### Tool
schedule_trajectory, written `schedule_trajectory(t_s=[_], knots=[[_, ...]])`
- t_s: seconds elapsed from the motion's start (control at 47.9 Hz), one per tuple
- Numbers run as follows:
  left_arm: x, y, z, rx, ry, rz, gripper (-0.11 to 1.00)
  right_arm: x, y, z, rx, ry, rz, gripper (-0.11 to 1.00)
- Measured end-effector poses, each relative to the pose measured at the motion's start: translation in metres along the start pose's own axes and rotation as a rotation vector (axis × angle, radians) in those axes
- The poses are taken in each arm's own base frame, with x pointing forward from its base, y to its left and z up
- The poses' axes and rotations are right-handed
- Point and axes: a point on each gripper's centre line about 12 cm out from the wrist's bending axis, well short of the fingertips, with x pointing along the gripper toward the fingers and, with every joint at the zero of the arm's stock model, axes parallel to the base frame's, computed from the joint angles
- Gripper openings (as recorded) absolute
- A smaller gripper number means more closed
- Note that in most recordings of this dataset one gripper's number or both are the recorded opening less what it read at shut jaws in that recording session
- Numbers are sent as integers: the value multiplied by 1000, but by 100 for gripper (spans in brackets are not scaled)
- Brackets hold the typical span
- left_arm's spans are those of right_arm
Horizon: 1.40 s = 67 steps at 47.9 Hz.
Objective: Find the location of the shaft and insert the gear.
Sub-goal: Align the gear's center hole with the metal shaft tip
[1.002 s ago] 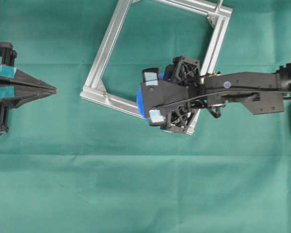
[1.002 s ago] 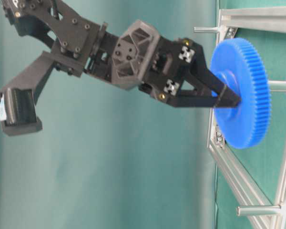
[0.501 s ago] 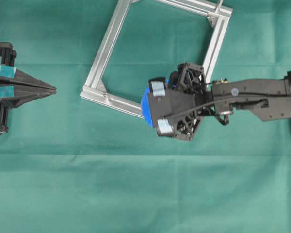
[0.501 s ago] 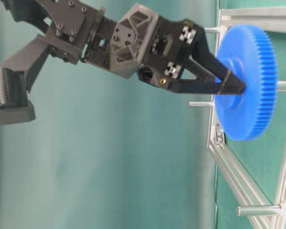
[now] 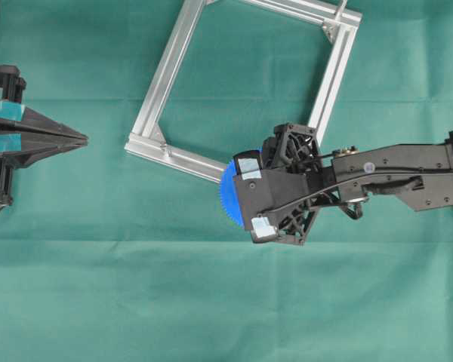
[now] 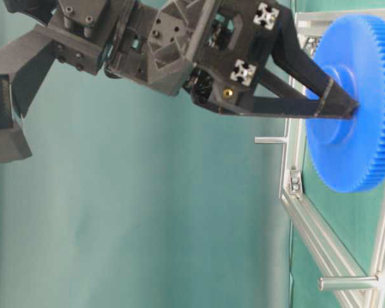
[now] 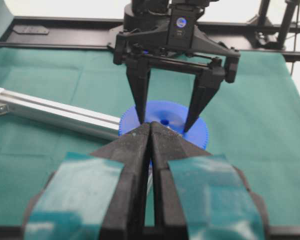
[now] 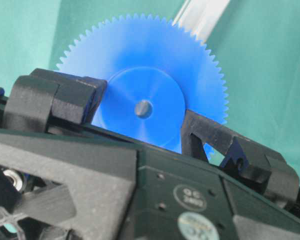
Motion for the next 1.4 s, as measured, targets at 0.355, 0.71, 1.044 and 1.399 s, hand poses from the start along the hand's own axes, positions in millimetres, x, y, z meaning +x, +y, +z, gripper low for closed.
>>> schedule_trajectory(t_s=[0.355,0.71,1.044,1.399], knots=[[0,0,0,-1,0,-2,1,2,-18,10,-3,-41,-31,69],[0,0,0,-3,-2,-1,1,8,-28,9,6,-60,-39,69],[0,0,0,-1,-2,-2,1,10,-17,1,16,-42,-5,69],[0,0,0,-3,0,-1,1,8,-13,-3,18,-41,-3,69]])
